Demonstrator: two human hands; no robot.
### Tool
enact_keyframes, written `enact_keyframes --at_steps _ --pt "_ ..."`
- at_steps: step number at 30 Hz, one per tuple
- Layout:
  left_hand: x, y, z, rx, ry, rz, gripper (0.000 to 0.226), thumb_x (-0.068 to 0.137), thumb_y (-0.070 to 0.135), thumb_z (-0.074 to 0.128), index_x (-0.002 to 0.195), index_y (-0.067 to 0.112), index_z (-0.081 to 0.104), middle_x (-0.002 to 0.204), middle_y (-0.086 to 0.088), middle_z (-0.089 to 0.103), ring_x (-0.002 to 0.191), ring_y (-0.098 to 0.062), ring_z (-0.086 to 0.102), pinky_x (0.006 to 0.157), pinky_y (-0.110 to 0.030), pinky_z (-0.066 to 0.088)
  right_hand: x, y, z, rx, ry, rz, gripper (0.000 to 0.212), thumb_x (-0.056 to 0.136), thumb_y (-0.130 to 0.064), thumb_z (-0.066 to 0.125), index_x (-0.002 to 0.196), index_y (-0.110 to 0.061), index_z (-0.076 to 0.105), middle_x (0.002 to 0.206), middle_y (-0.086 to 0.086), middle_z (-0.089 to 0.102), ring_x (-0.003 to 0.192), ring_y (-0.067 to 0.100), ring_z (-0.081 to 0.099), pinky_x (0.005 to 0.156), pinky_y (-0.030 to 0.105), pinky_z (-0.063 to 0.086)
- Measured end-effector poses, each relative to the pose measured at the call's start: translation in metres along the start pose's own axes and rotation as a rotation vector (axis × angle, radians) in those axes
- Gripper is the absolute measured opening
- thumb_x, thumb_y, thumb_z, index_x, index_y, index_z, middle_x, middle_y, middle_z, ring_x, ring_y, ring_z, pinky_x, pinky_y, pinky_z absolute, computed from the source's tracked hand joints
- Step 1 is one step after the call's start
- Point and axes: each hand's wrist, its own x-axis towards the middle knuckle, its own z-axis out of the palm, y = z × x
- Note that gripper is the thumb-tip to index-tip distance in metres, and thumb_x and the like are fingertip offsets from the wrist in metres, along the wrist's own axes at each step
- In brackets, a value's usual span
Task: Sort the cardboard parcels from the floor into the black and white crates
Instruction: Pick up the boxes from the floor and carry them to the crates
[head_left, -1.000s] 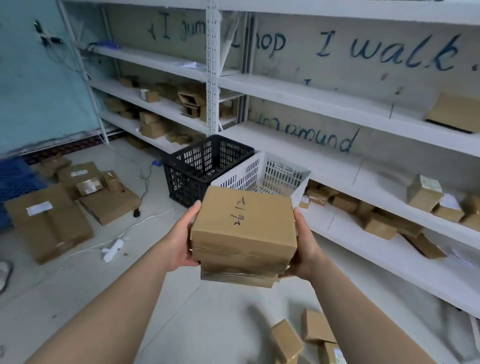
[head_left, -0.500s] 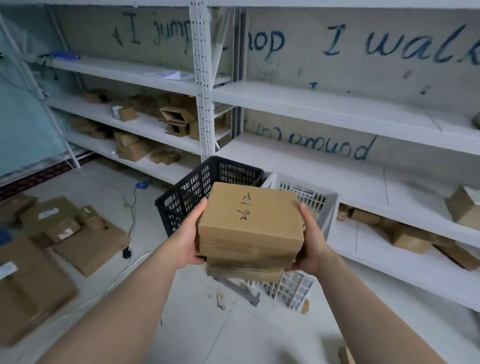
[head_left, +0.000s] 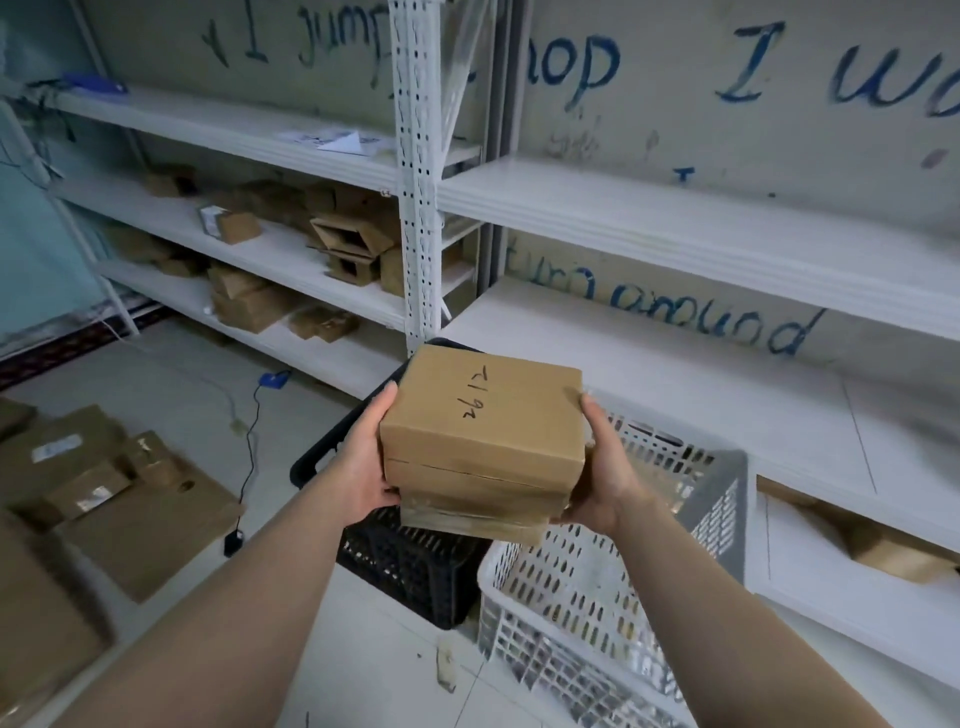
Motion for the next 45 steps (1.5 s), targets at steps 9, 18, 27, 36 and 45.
enact_keyframes --at_steps 9,18,27,36,45 --pt "0.109 0.035 -0.026 -0.136 0.005 0.016 0.053 0.087 0.072 0.040 0.115 0.032 0.060 0.115 -0.005 0.067 0.107 -0.024 0.060 0.075 -0.036 0.047 0.114 -0.022 0.050 0.120 -0.024 0.039 0.070 0.070 -0.081 0.055 0.109 -0.025 0.072 0.107 0.012 0.074 0.107 0.036 0.065 0.098 0.060 0.046" --pt "0.231 0.049 -0.053 -0.055 -0.007 -0.115 0.056 0.084 0.071 0.045 0.118 0.030 0.063 0.113 -0.003 0.071 0.107 -0.024 0.061 0.075 -0.038 0.046 0.205 -0.006 0.081 0.272 0.073 0.017 0.064 0.081 -0.076 0.047 0.116 -0.028 0.070 0.110 0.008 0.074 0.108 0.031 0.065 0.089 0.049 0.053" --pt "0.346 0.044 -0.072 0.114 -0.099 -0.277 0.042 0.090 0.062 0.045 0.109 0.030 0.063 0.103 0.000 0.070 0.097 -0.016 0.061 0.068 -0.033 0.041 0.289 0.029 0.103 0.426 0.327 0.011 0.057 0.085 -0.070 0.047 0.111 -0.025 0.071 0.100 0.007 0.076 0.096 0.028 0.068 0.082 0.042 0.053" --pt "0.419 -0.002 -0.075 0.167 -0.158 -0.347 0.040 0.095 0.052 0.042 0.110 0.024 0.066 0.106 -0.004 0.072 0.100 -0.019 0.062 0.073 -0.033 0.044 0.346 0.080 0.076 0.417 0.433 0.010 0.056 0.090 -0.065 0.044 0.122 -0.024 0.065 0.115 0.006 0.072 0.111 0.027 0.064 0.098 0.047 0.049" --pt "0.441 -0.027 -0.082 0.355 -0.062 -0.385 0.042 0.088 0.051 0.052 0.108 0.018 0.067 0.115 -0.009 0.068 0.105 -0.026 0.061 0.102 -0.042 0.043 0.364 0.110 0.065 0.288 0.624 0.048 0.036 0.099 -0.033 0.051 0.133 -0.024 0.056 0.122 0.003 0.066 0.112 0.022 0.061 0.101 0.040 0.049"
